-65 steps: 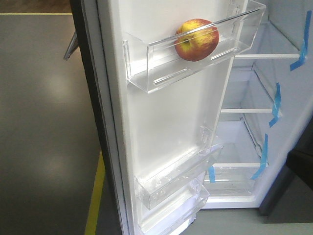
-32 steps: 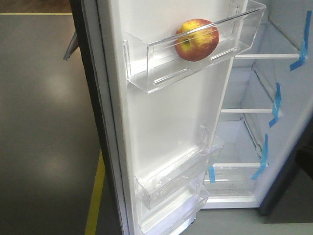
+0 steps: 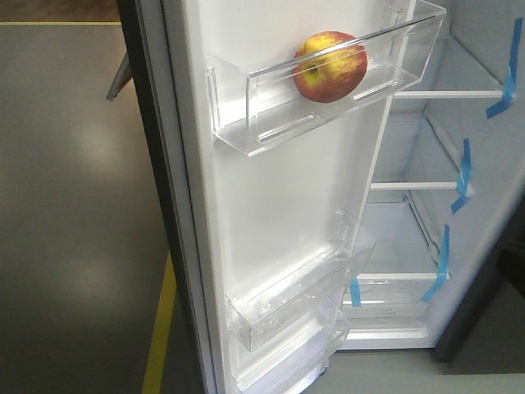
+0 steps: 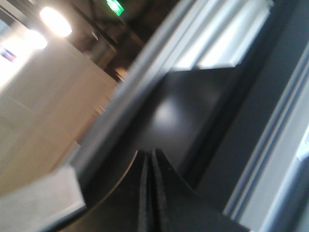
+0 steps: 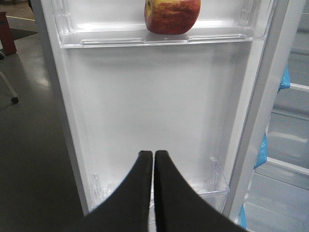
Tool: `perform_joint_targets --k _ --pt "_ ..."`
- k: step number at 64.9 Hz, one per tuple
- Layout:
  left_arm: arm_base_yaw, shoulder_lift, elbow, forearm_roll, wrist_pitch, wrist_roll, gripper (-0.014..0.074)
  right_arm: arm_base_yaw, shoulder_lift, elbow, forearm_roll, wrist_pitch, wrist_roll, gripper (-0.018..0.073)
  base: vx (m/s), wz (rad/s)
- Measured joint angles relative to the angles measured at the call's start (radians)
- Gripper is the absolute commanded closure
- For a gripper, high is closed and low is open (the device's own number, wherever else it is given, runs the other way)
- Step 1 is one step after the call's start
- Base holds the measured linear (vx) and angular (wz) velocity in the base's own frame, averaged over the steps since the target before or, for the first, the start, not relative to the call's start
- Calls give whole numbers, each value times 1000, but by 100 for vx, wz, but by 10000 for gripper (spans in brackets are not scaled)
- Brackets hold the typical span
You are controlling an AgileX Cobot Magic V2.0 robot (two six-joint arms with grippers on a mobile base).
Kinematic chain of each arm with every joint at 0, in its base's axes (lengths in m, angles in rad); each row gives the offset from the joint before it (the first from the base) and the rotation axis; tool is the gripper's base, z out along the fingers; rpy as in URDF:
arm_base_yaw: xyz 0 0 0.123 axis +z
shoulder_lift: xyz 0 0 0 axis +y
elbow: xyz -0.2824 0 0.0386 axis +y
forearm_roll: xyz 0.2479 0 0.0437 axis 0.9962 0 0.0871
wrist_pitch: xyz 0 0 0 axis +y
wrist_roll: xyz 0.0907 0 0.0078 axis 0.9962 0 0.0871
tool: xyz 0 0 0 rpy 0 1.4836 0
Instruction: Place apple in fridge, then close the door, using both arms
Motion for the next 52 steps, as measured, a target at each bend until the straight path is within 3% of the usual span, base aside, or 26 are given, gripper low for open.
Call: perform_joint_targets --k 7,13,34,52 --pt "0 129 -88 160 -83 -147 602 0 0 0 0 0 0 564 0 0" --pt "0 241 -158 229 -154 -209 602 0 0 0 0 -1 0 564 0 0" --pt "0 471 -321 260 -262 -251 540 0 0 0 0 -1 0 564 0 0" --pt "0 602 -432 334 -276 -355 269 0 0 0 0 -4 0 564 0 0"
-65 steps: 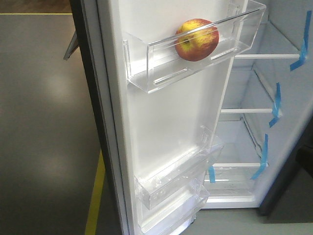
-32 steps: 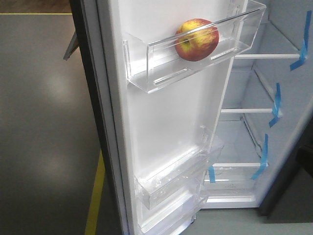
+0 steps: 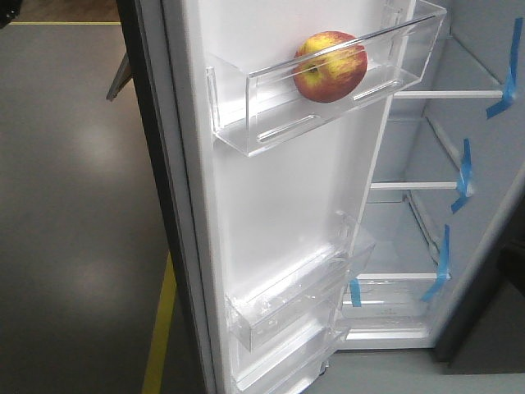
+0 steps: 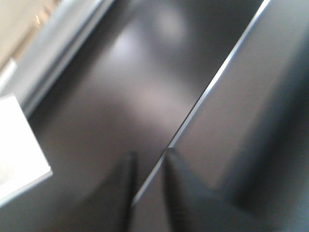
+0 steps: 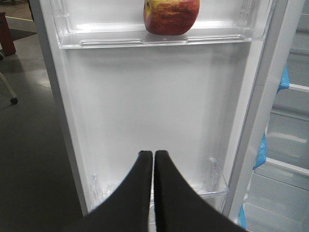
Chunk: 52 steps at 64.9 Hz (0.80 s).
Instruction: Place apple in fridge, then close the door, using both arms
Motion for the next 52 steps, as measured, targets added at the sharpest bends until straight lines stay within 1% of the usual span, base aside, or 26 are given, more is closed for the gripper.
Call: perform_joint_targets --k 6,10,15,23,33,52 --pt "0 47 -36 5 -5 -48 178 0 0 0 0 0 0 564 0 0" --pt "0 75 -60 9 -15 -81 136 0 0 0 0 0 0 564 0 0" --pt "0 111 -90 38 -43 -121 106 0 0 0 0 0 0 564 0 0" --pt "-18 158 -146 107 -81 -181 104 0 0 0 0 -1 0 564 0 0" --pt "-70 210 -210 168 -93 -209 104 0 0 0 1 -1 0 564 0 0" --pt "-133 265 -248 171 -82 -218 104 0 0 0 3 -4 0 564 0 0"
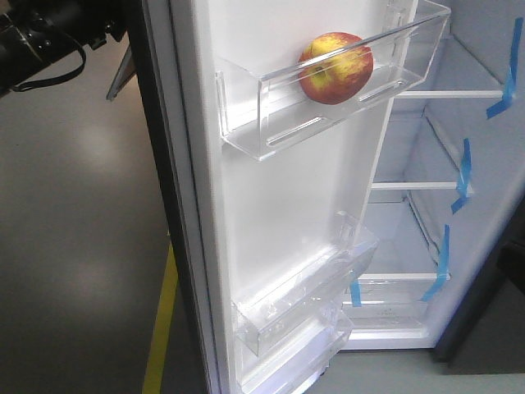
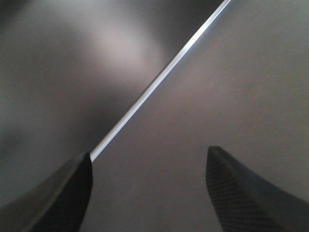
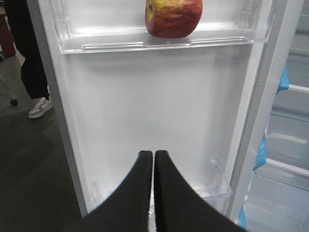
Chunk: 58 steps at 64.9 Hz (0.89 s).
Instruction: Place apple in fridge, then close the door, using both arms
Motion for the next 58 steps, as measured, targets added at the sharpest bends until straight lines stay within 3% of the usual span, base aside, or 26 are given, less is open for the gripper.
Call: perform_joint_targets --k 13,26,34,42,51,58 --pt "-46 2 0 14 -29 -3 104 0 0 0 1 0 0 564 0 0" --pt "-117 2 0 51 -95 -64 104 0 0 1 5 0 0 564 0 0" --pt "-206 2 0 52 -63 -75 104 0 0 1 21 0 0 564 0 0" --pt "-346 2 0 32 30 -36 104 0 0 1 54 0 0 564 0 0" --pt "-444 0 0 151 4 32 115 0 0 -23 80 28 -6 564 0 0" --pt "-437 -11 0 212 -17 39 139 0 0 -76 83 71 -15 564 0 0"
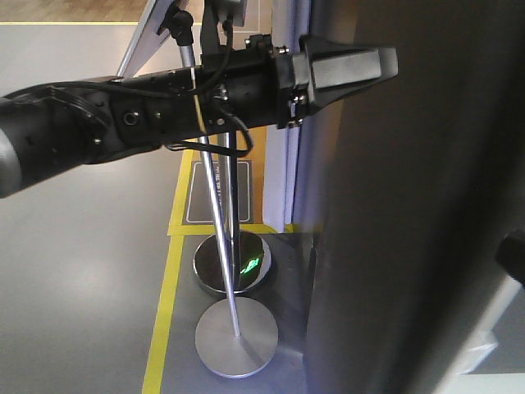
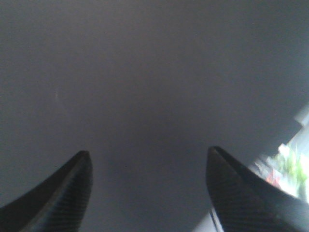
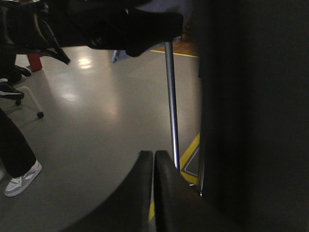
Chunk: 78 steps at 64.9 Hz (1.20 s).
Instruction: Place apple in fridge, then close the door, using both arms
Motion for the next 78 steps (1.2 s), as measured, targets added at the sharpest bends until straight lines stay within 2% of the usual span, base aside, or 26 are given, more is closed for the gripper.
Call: perform_joint_targets --k 11,20,29,37,46,51,57,61,64,78 --pt "117 -48 0 12 9 -5 225 0 0 -97 -1 14 -18 563 0 0" --pt "222 -101 0 44 10 -5 330 0 -2 -117 -10 -63 -18 561 0 0" --pt "307 -146 0 131 7 -5 474 0 17 -117 -36 -176 8 535 0 0" --pt "367 -179 0 227 2 -5 605 0 80 -119 -118 -262 48 436 0 0" --pt "421 -209 0 333 0 -19 603 0 193 -141 -150 -345 66 224 0 0" --pt "451 -221 0 389 1 -68 603 0 260 -170 -151 -389 67 94 0 0" --pt "488 -237 0 470 25 -153 603 0 351 -213 -152 -466 63 0 0 0" --pt "511 -247 0 516 39 -209 603 0 409 -238 -152 -550 61 -21 0 0" --pt "529 -254 0 522 45 -232 603 0 456 -261 -151 -627 57 -22 0 0" --pt "568 -287 0 522 53 -256 603 -2 679 -383 -105 -825 -26 15 0 0"
